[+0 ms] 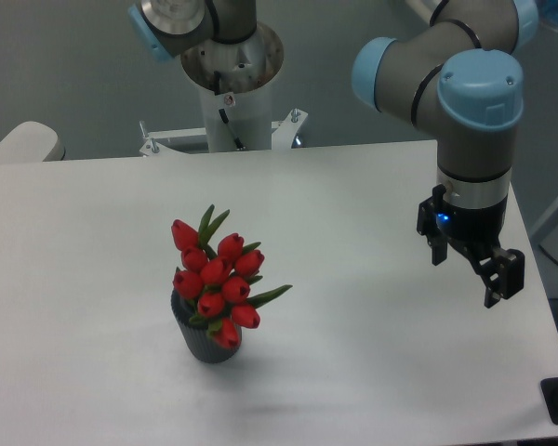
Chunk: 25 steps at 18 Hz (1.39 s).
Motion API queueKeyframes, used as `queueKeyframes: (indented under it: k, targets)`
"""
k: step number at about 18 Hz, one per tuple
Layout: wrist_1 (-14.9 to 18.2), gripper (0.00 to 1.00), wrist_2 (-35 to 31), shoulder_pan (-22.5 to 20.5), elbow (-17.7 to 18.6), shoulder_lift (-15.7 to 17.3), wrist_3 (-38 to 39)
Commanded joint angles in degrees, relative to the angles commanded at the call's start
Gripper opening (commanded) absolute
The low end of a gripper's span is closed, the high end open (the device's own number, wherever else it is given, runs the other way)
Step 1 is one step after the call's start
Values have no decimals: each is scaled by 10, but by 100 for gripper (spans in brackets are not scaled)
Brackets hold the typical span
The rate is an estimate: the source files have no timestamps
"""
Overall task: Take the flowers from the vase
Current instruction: 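Open the gripper and start moving it toward the red tulip bouquet, then move the open gripper down onto the tulip stems above the vase rim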
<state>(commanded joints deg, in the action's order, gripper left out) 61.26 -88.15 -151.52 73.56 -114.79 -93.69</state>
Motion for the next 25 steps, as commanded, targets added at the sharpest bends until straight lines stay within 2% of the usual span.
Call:
queueKeyframes:
  k: [6, 12, 20, 23, 25]
  targets:
    - [-2, 100, 2, -1, 18, 6, -1]
    - [2, 100, 54, -9, 40, 21, 5]
    - [3, 100, 171, -18, 117, 56, 60]
    - [0, 100, 252, -32, 162, 66, 111]
    - [-3, 100, 310, -47, 207, 79, 120]
